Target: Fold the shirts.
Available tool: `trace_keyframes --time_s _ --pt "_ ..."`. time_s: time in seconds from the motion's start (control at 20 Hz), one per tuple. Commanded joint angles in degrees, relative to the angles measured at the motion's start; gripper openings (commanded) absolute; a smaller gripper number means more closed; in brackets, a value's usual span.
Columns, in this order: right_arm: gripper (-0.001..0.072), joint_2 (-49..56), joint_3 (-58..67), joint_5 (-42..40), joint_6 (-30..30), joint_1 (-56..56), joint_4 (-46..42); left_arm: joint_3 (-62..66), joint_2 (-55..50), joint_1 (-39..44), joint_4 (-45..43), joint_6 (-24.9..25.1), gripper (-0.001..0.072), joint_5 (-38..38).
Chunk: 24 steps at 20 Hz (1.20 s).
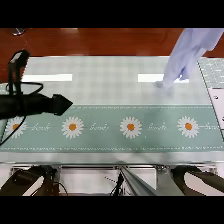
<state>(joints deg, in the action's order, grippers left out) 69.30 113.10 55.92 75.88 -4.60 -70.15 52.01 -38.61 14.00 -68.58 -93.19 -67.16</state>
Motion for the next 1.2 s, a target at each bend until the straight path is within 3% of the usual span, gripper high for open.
trace_keyframes --time_s 0.0,0.15,0.35,0.45,0.6,0.8,1.0,1.05,1.1,1.15 --pt "0.0025 -8.94 0.63 -3.28 -3.13 3.69 2.71 -7.02 9.14 1.03 0.87 -5.07 0.0703 3.61" --pt "0.0025 -13.11 0.63 -1.44 -6.75 9.86 3.61 -9.05 9.33 1.03 0.83 -5.07 0.0703 5.88" --pt "0.0025 -11.08 -0.42 14.95 -4.96 18.29 4.79 -10.49 7.54 1.03 0.9 -5.09 0.0703 7.87" --pt "0.0025 -9.4 -6.67 18.93 -3.72 22.64 5.27 -10.49 6.43 1.03 0.9 -5.07 0.0703 7.87" --pt "0.0026 -9.22 -24.2 13.6 -0.11 28.33 5.86 -10.51 5.11 1.03 0.9 -5.07 0.0703 7.85" --pt "0.0025 -5.66 -47.67 -5.38 2.73 35.39 17.7 -10.54 3.43 1.03 0.9 -5.09 0.0703 8.2" --pt "0.0029 6.56 -50.53 -7.39 1.01 41.48 29.66 -10.54 0.26 1.03 0.9 -5.07 0.0703 8.37" --pt "0.0177 8.83 -50.47 -6.03 -3.32 41.9 33.97 -10.51 -0.5 1.03 0.9 -5.07 0.0704 8.2" --pt "0.0581 10.12 -49.99 -3.45 -7.52 40.79 34.86 -10.51 -1.11 1.03 0.92 -5.09 0.0704 7.85" --pt "0.0617 10.27 -49.59 -0.96 -7.87 38.49 33.73 -10.51 -1.42 1.03 0.92 -5.07 0.0704 7.34"
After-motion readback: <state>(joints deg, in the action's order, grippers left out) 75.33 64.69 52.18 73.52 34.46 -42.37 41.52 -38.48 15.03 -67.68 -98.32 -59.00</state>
